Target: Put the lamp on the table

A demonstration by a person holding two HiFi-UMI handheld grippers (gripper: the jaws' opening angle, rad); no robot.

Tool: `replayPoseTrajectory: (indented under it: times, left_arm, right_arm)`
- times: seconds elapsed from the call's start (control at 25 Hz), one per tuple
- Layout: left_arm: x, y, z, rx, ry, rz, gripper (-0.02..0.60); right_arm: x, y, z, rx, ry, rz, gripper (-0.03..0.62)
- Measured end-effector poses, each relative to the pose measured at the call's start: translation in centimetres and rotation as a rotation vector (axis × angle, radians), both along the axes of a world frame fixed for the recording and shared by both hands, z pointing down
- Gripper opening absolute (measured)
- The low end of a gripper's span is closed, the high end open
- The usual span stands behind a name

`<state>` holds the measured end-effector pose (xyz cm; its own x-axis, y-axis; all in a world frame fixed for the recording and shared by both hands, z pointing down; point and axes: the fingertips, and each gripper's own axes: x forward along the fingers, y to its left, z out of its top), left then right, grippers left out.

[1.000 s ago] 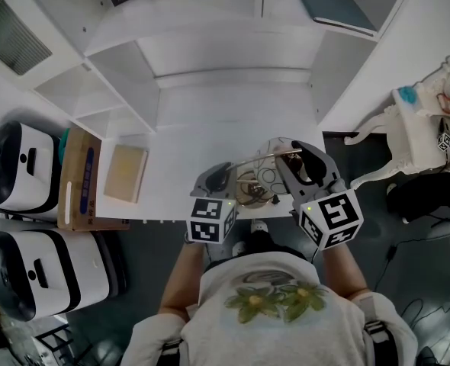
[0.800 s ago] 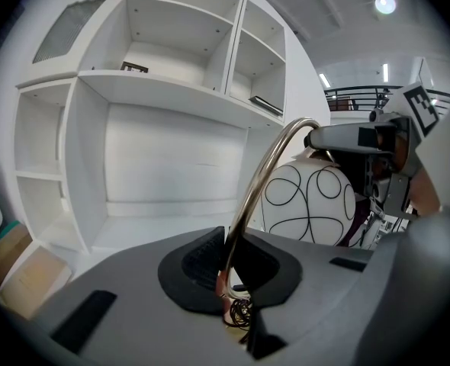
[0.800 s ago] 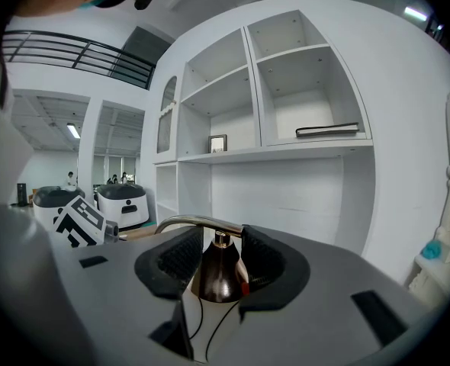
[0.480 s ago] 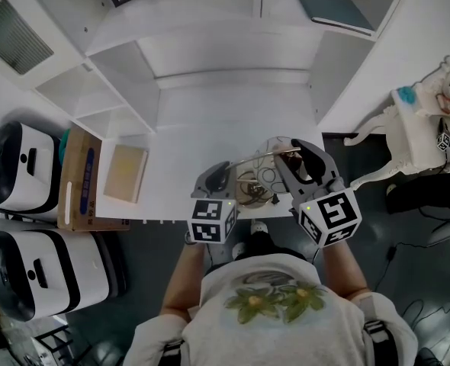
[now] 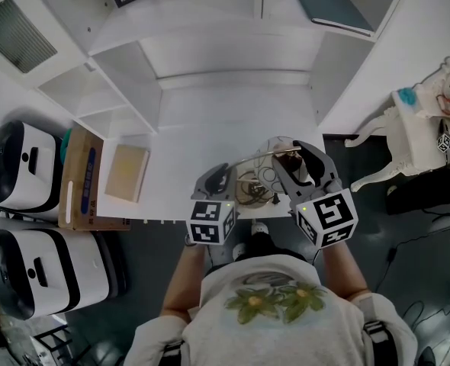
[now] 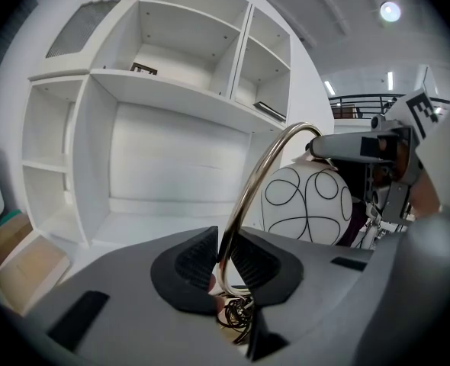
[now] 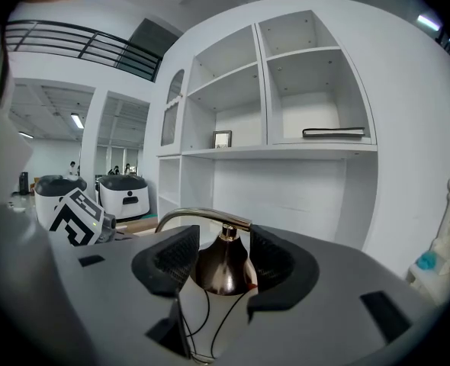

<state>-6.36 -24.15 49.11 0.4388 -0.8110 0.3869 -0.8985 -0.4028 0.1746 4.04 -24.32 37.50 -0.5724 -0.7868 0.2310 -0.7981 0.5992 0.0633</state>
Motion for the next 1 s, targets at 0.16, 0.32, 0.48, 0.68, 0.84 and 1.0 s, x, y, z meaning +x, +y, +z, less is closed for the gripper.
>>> replayPoseTrajectory:
  times: [0.16, 0.32, 0.48, 0.68, 0.84, 1.0]
  left_arm:
    - [0.6, 0.3, -0.7, 0.018, 0.018, 0.039, 0.154]
    - [0.7, 0.7, -1.1, 0.044, -0.015, 0.042, 0.161]
    - [-0.2, 1.0, -1.8, 0.068, -0.002, -0.002, 0.161]
    - [-1.2, 1.6, -2.6, 0.093, 0.007, -0.044, 0.161]
    - [-1.5, 2.2, -3.2, 0.099, 0.022, -0.048, 0.161]
    - [-1.6, 2.9, -3.8, 0.109, 0.026, -0.053, 0.145]
  right_arm:
    - [0.2, 0.3, 0.0, 0.001, -0.003, 0.012, 0.201]
    - [0.4, 0.8, -0.2, 0.001, -0.002, 0.019, 0.206]
    - [0.6, 1.3, -0.5, 0.01, -0.012, 0.025, 0.204]
    - [1.1, 2.0, -0.8, 0.016, -0.033, 0.039, 0.204]
    - [1.2, 2.5, -0.9, 0.013, -0.044, 0.035, 0.202]
    - [1.2, 3.2, -1.0, 0.016, -0.057, 0.036, 0.178]
